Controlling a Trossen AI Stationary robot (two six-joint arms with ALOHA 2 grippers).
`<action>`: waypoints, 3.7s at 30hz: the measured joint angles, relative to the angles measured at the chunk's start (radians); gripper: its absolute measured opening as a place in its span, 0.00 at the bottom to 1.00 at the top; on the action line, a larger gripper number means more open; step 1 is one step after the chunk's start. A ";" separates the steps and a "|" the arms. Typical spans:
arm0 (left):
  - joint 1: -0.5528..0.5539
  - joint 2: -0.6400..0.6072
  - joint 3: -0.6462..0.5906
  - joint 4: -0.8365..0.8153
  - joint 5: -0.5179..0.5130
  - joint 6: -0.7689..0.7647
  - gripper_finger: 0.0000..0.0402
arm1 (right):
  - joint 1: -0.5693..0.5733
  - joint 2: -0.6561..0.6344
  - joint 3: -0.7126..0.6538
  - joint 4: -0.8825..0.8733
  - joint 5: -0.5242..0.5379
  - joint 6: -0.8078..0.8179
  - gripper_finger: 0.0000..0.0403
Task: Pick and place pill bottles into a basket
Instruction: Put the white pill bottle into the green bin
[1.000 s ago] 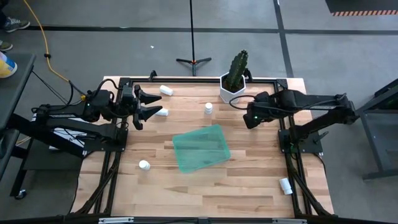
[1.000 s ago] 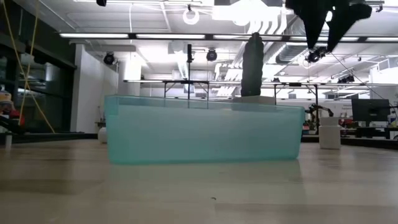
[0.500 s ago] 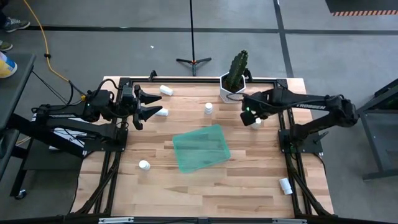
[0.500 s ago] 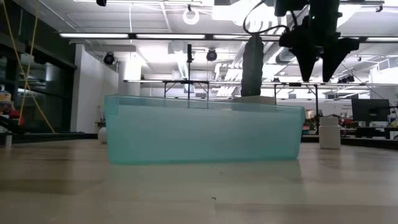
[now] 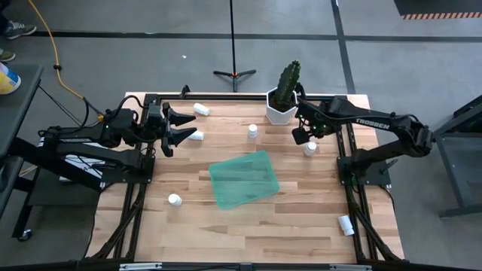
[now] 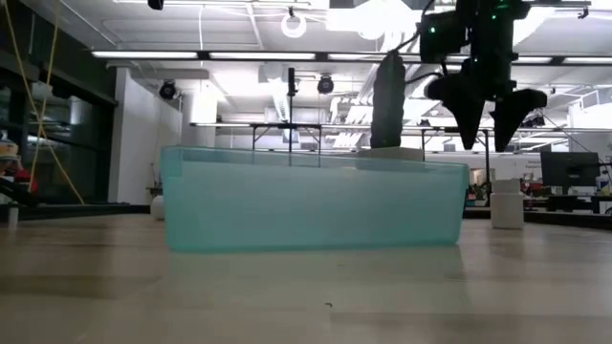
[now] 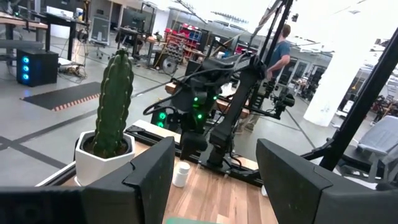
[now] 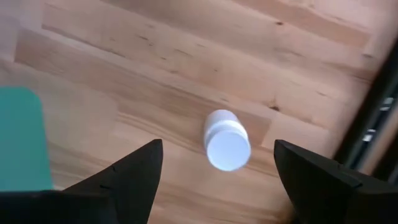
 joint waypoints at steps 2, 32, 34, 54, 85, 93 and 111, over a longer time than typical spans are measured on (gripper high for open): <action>0.000 0.000 0.000 0.000 0.000 0.000 0.65 | -0.004 0.000 -0.025 0.018 -0.017 -0.002 0.74; 0.000 0.000 0.000 0.000 -0.003 0.000 0.65 | 0.031 0.000 -0.338 0.321 -0.032 0.064 0.74; 0.000 0.000 0.000 -0.001 -0.003 0.000 0.65 | 0.031 0.000 -0.339 0.320 -0.019 0.066 0.74; 0.000 0.000 0.000 -0.001 -0.002 0.000 0.65 | 0.031 0.000 -0.338 0.321 0.000 0.066 0.52; 0.000 0.000 0.000 -0.001 -0.002 0.000 0.65 | 0.050 0.001 -0.202 0.309 -0.109 0.080 0.42; 0.000 0.000 0.000 -0.001 -0.002 0.000 0.65 | 0.144 0.000 -0.045 0.230 -0.040 0.083 0.42; 0.000 0.000 0.000 -0.001 -0.002 -0.004 0.65 | 0.365 0.000 0.184 0.217 0.086 0.176 0.42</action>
